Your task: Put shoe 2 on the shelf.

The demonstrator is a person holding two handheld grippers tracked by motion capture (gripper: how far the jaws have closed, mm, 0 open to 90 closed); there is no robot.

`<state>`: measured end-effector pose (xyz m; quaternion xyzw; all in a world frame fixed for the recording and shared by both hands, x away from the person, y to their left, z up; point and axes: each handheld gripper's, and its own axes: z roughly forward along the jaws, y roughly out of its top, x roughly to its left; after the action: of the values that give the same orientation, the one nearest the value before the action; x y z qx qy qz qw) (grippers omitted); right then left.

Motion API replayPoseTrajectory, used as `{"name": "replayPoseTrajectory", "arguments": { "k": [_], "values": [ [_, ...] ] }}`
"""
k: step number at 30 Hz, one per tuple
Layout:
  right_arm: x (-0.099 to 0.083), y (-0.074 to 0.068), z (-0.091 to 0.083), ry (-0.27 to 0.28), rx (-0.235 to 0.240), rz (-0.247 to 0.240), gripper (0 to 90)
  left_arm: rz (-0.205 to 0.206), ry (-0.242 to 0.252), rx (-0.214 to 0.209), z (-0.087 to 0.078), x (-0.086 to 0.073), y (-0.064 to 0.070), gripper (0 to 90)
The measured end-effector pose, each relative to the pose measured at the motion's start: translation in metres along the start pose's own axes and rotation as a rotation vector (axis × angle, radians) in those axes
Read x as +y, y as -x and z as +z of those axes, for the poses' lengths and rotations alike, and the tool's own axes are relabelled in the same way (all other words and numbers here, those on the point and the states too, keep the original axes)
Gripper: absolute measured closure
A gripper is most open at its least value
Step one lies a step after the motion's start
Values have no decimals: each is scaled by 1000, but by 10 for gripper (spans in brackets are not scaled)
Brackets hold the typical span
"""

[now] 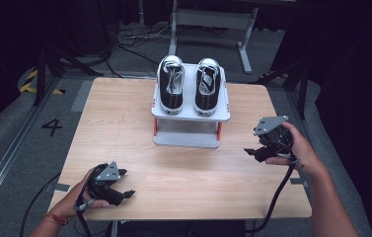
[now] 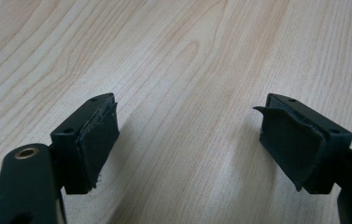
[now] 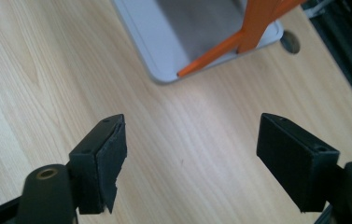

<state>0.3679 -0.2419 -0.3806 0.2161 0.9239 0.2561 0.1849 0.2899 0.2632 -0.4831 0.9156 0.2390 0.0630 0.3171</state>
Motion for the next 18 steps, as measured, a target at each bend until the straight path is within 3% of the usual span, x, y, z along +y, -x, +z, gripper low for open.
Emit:
{"name": "replayPoseTrajectory", "arguments": {
  "k": [11, 18],
  "values": [
    [-45, -16, 22, 26, -20, 83, 243, -1, 2, -2, 0, 0, 0, 197],
    [-75, -29, 31, 89, -34, 160, 229, -2, 2, -1, 1, 0, 0, 197]
  ]
}}
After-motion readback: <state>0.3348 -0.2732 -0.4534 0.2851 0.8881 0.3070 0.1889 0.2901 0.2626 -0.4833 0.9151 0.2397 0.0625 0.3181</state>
